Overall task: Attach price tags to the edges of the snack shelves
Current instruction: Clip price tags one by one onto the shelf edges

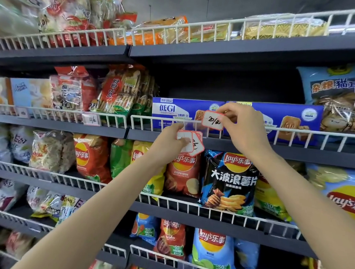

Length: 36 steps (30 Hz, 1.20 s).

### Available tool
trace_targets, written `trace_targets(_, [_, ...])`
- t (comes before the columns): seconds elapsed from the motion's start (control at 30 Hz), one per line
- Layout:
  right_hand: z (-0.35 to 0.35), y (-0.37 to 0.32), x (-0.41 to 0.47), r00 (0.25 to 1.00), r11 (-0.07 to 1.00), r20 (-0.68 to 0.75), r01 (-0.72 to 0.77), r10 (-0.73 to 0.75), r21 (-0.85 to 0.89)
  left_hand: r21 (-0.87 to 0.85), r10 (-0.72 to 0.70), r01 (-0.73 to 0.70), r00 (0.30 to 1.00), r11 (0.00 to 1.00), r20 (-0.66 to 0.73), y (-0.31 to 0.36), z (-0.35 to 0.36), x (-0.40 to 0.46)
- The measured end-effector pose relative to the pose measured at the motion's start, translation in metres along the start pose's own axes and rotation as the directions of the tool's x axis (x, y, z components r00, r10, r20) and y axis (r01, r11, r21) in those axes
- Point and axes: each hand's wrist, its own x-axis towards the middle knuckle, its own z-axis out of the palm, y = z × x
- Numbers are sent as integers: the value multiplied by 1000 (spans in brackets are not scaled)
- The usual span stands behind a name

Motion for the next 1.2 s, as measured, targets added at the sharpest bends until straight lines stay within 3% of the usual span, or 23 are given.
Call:
trace_targets(0.33, [8, 0, 4, 1000, 999, 21, 0, 1, -40, -53, -56, 58, 998, 997, 36, 2, 1, 10])
trace_targets(0.67, [12, -1, 6, 999, 999, 29, 25, -24, -40, 19, -9, 8, 998, 1000, 57, -4, 2, 9])
trace_targets(0.9, [14, -8, 9, 998, 998, -11, 65, -65, 11, -30, -24, 26, 997, 999, 72, -14, -10, 0])
trace_targets(1.07, [23, -14, 10, 980, 971, 1, 197, -199, -134, -8, -39, 40, 994, 999, 106, -20, -19, -1])
trace_targets(1.2, [26, -18, 8, 954, 904, 128, 297, -270, -308, 29, -52, 49, 991, 998, 126, -20, -24, -2])
